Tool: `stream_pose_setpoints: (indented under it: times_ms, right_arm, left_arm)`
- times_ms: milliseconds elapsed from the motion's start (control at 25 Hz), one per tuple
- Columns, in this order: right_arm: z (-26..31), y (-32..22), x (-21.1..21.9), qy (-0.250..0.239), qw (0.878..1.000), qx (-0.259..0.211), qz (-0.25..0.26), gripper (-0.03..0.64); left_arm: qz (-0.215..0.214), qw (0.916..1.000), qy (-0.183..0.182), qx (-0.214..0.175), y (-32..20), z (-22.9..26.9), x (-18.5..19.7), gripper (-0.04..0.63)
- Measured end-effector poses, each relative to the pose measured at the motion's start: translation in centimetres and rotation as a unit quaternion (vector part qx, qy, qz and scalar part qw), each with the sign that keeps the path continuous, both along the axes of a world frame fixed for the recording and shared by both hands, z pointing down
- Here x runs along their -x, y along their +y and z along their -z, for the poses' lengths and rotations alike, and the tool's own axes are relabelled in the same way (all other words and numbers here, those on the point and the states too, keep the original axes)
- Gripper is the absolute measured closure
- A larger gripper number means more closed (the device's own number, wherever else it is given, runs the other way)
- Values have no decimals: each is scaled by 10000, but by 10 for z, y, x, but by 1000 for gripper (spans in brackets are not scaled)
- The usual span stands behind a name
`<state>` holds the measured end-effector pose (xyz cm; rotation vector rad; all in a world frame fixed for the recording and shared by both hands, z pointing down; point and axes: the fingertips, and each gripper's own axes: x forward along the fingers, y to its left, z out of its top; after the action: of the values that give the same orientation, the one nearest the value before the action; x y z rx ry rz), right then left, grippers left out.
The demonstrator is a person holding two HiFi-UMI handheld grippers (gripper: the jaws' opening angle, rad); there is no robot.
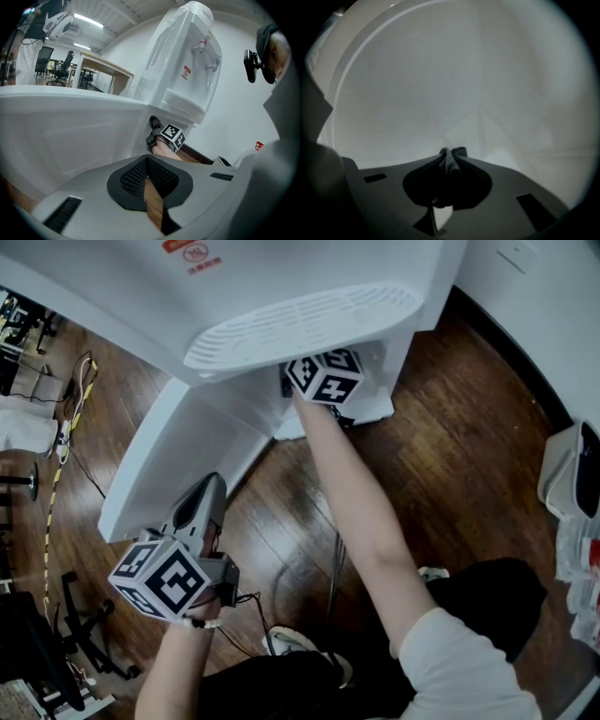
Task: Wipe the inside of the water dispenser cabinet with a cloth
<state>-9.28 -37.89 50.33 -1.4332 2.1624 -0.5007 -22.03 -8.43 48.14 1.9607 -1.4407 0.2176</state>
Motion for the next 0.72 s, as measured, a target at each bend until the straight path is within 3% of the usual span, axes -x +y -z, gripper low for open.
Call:
stream_pose_setpoints:
  times_ms: [160, 320, 720]
  right_arm:
    - [-7, -3, 3, -1, 9999, 158, 20, 584]
    - [-61, -10, -1, 50, 9948, 1018, -70, 584]
    - [-161, -10, -16, 291, 9603, 2760, -290, 583]
  left_arm:
    - [18, 10000, -14, 23, 0, -1, 1, 609]
    - [18, 10000, -4, 13, 0, 0, 0, 609]
    - [48, 10000, 3, -1, 2, 3, 3, 609]
